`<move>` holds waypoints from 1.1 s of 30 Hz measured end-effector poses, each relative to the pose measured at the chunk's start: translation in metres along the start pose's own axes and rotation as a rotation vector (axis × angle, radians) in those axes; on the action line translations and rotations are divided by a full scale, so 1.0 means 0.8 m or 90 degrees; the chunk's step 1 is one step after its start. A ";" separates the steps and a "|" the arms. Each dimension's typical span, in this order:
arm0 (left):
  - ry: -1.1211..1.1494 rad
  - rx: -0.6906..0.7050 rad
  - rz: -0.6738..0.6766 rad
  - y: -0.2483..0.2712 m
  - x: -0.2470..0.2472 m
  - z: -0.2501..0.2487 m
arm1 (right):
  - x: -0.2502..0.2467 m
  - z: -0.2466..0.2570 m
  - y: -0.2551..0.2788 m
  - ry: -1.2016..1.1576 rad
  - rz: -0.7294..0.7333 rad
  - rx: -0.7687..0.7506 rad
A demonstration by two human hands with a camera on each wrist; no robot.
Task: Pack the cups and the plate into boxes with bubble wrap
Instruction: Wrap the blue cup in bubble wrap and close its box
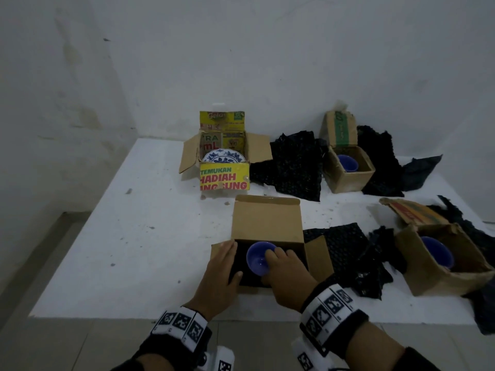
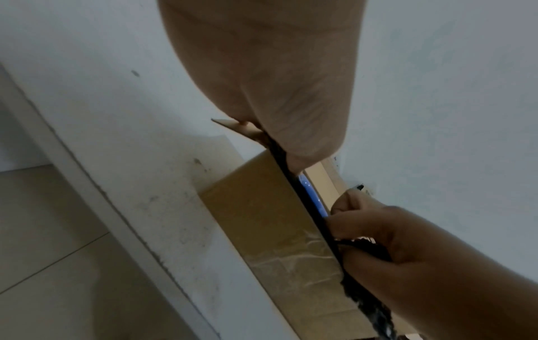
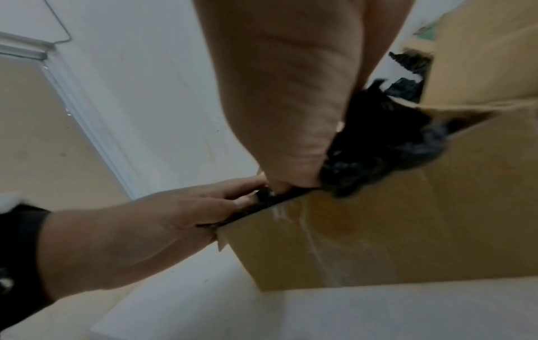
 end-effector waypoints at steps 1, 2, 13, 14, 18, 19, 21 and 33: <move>0.001 0.001 -0.007 0.000 0.001 0.000 | -0.003 -0.005 0.002 -0.001 -0.077 -0.026; 0.002 0.000 -0.013 0.000 0.001 0.001 | -0.002 -0.011 0.006 -0.002 -0.139 -0.033; 0.219 -0.054 -0.040 0.000 0.006 -0.001 | 0.064 -0.033 0.050 -0.244 -0.169 -0.006; 0.236 -0.057 -0.043 0.001 0.006 -0.002 | 0.061 -0.031 0.046 -0.238 -0.139 0.000; 0.247 -0.062 -0.046 0.001 0.013 0.001 | 0.061 -0.032 0.021 -0.271 -0.055 0.006; 0.246 -0.063 -0.049 0.000 0.013 0.003 | 0.057 -0.034 0.017 -0.294 -0.048 0.009; 0.247 -0.065 -0.048 -0.001 0.012 0.003 | 0.048 -0.037 0.017 -0.295 -0.063 0.021; 0.288 -0.085 -0.025 0.004 0.007 -0.001 | 0.050 -0.025 0.021 -0.214 -0.101 0.029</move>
Point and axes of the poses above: each hand's wrist, its own y-axis away from the middle knuckle, its own x-axis out of the palm, z = x × y, the point moved 4 cm from there along -y, towards the middle knuckle, and after that the axes turned 9 degrees about z, right-handed, at the moved point
